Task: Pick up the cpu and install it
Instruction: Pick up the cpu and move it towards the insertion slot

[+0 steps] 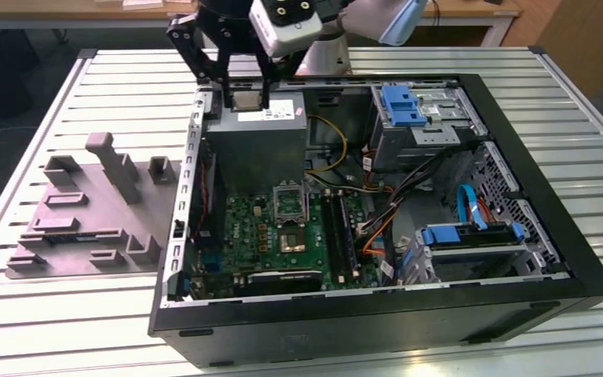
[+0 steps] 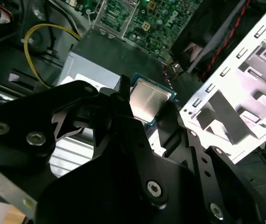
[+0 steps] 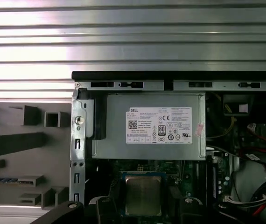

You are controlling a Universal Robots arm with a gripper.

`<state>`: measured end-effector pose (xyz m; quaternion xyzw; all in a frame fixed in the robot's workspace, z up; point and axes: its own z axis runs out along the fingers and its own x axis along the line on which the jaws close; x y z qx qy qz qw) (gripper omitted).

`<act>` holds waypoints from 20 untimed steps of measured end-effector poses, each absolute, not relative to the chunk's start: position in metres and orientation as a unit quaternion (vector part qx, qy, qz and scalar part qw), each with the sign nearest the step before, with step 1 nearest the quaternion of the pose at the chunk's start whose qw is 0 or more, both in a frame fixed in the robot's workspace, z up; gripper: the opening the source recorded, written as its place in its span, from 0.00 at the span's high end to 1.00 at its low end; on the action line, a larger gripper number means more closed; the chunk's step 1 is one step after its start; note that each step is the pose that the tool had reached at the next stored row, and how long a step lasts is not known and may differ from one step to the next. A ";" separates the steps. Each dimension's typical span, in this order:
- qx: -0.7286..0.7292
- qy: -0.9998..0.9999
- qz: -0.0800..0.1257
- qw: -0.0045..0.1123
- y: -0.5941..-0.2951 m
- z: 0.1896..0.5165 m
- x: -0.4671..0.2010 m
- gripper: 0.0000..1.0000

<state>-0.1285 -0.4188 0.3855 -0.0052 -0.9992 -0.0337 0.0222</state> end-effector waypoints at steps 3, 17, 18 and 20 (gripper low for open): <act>-0.005 -0.999 -0.034 0.022 -0.419 0.385 -0.120 0.53; -0.005 -0.999 -0.034 0.022 -0.419 0.385 -0.091 0.53; -0.005 -0.999 -0.034 0.022 -0.419 0.385 -0.091 0.53; -0.005 -0.999 -0.034 0.022 -0.419 0.385 -0.091 0.53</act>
